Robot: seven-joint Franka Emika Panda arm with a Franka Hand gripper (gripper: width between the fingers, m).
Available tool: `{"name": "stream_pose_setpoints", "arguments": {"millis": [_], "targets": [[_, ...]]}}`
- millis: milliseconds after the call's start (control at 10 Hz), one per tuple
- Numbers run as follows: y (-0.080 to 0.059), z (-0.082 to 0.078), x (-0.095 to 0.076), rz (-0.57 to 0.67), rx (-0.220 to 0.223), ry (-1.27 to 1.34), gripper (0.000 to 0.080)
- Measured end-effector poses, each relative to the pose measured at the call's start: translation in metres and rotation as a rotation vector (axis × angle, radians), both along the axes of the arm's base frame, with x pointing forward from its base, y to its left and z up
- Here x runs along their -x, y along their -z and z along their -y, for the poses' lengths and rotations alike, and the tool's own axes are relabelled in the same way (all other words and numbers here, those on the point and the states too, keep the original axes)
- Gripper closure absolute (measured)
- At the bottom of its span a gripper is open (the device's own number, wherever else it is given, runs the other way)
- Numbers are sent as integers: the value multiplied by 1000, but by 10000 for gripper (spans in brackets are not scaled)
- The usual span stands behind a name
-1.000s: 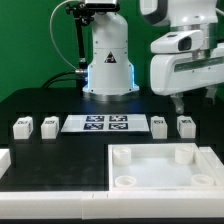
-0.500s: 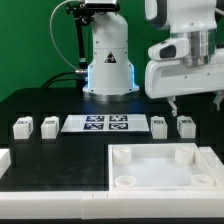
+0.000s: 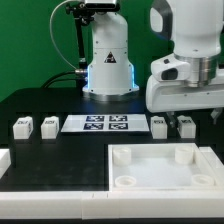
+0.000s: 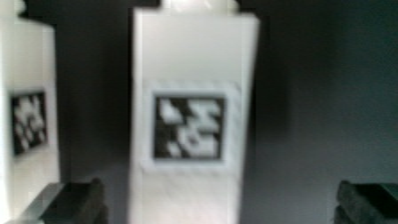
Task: Assemble one leg
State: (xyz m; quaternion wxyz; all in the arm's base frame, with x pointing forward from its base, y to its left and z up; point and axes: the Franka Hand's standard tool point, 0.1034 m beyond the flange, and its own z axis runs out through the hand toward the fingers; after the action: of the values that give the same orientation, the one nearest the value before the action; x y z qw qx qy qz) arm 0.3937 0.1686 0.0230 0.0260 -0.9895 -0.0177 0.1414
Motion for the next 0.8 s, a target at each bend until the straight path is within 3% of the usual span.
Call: {"name": "stream_pose_setpoints", "arguments": {"millis": [500,800], "targets": [[2,6,5,-506,61,3,151],[10,4,0,-507,71,30,151]]}}
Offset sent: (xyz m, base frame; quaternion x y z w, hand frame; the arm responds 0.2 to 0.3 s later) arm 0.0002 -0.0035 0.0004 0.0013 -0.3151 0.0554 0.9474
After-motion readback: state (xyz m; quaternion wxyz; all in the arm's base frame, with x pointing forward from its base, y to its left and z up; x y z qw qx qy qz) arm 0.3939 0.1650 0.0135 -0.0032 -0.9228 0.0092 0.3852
